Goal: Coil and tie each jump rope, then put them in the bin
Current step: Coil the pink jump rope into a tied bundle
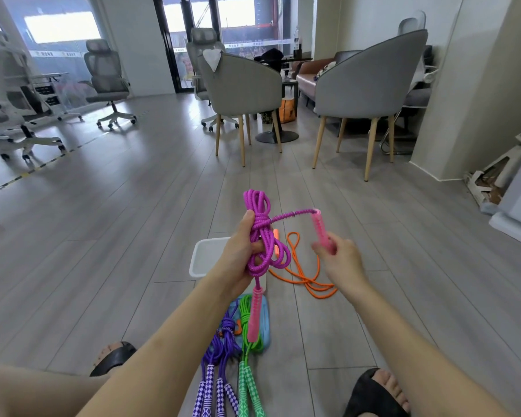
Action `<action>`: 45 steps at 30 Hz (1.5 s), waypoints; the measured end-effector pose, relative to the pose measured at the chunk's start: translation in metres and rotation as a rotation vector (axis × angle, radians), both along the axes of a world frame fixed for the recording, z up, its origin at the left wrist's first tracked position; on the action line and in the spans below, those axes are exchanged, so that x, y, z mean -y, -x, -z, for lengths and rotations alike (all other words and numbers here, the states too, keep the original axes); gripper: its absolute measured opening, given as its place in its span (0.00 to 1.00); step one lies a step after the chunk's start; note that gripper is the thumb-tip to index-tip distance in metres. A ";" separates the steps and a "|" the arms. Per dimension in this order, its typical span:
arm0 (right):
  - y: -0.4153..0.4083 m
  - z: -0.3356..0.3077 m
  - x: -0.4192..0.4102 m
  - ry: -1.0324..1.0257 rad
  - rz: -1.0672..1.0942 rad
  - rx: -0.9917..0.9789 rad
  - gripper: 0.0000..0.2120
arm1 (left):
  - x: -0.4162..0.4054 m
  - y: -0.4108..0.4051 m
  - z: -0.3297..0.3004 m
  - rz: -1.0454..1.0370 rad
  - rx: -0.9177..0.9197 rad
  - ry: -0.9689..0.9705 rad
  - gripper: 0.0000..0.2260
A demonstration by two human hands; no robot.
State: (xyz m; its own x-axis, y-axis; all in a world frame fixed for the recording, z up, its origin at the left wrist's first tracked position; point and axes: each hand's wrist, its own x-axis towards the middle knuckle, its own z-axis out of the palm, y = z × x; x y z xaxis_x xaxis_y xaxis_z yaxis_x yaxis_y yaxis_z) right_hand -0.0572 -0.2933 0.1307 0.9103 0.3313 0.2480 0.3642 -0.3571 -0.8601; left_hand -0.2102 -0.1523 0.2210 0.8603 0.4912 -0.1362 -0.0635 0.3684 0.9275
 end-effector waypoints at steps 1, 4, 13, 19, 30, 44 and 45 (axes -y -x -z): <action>0.010 -0.004 -0.008 -0.120 -0.026 -0.130 0.05 | 0.003 -0.002 0.000 0.007 -0.007 -0.032 0.20; 0.037 -0.012 -0.031 -0.462 -0.105 -0.502 0.10 | 0.005 -0.010 0.005 0.003 -0.014 -0.119 0.22; 0.068 -0.046 -0.038 -0.743 -0.393 -0.837 0.05 | -0.002 -0.021 0.026 -0.244 0.054 -0.323 0.29; 0.078 -0.056 -0.039 -0.737 -0.532 -0.829 0.11 | 0.002 -0.019 0.022 -0.302 0.101 -0.362 0.19; 0.085 -0.049 -0.046 -0.625 -0.402 -0.570 0.15 | -0.001 -0.022 0.027 -0.323 0.080 -0.450 0.25; 0.093 -0.053 -0.049 -0.651 -0.376 -0.558 0.12 | -0.007 -0.021 0.025 -0.463 -0.096 -0.686 0.27; 0.093 -0.052 -0.051 -0.662 -0.374 -0.570 0.12 | -0.008 -0.021 0.025 -0.466 -0.090 -0.682 0.26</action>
